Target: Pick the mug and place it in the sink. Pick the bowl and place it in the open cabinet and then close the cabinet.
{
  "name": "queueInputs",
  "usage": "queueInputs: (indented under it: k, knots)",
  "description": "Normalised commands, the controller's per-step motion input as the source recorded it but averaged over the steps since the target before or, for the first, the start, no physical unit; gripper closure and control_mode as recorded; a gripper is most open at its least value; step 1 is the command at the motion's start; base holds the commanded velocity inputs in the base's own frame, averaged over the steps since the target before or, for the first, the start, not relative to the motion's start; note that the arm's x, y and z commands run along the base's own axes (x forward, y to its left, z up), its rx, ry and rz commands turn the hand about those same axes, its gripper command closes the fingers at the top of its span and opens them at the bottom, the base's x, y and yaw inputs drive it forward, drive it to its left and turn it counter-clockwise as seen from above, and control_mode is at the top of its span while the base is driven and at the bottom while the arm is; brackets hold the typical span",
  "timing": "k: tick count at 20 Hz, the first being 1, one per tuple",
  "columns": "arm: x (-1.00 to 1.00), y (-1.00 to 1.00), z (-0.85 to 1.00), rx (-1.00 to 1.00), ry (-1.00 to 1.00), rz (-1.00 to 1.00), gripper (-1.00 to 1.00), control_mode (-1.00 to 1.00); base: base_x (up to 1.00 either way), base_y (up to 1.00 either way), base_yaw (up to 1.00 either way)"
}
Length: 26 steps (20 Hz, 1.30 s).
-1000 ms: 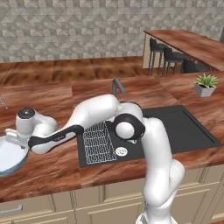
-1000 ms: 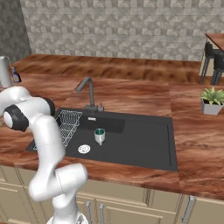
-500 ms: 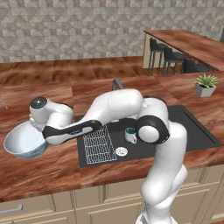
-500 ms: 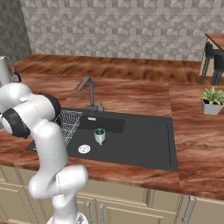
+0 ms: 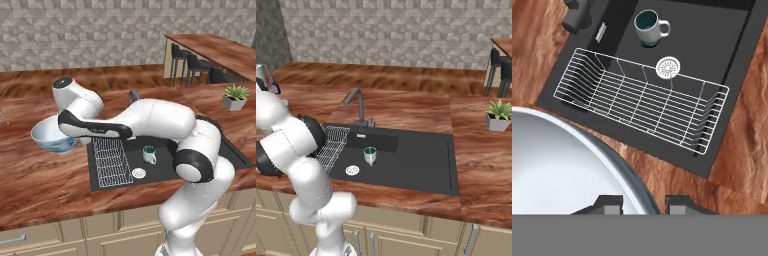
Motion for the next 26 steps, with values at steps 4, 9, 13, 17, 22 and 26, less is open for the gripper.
queueInputs:
  k: [4,9,13,17,22,26]
  knots:
    - [-0.41,-0.97,0.93,0.09,0.00,-0.23,1.00,-1.00,0.00,0.00,0.00]
    - [-0.64,-0.90,0.56,0.00,-0.15,-0.15,1.00,-1.00,0.00,0.00,0.00]
    - [-0.67,-0.79,0.51,0.00,-0.28,-0.07,1.00,-1.00,0.00,0.00,0.00]
    - [-0.52,-0.69,0.71,0.04,-0.17,-0.07,1.00,-1.00,0.00,0.00,0.00]
    - [-0.32,-0.68,0.20,0.14,0.03,-0.06,1.00,-1.00,0.00,0.00,0.00]
    - [-0.45,-0.65,0.05,0.15,0.12,-0.06,1.00,-1.00,0.00,0.00,0.00]
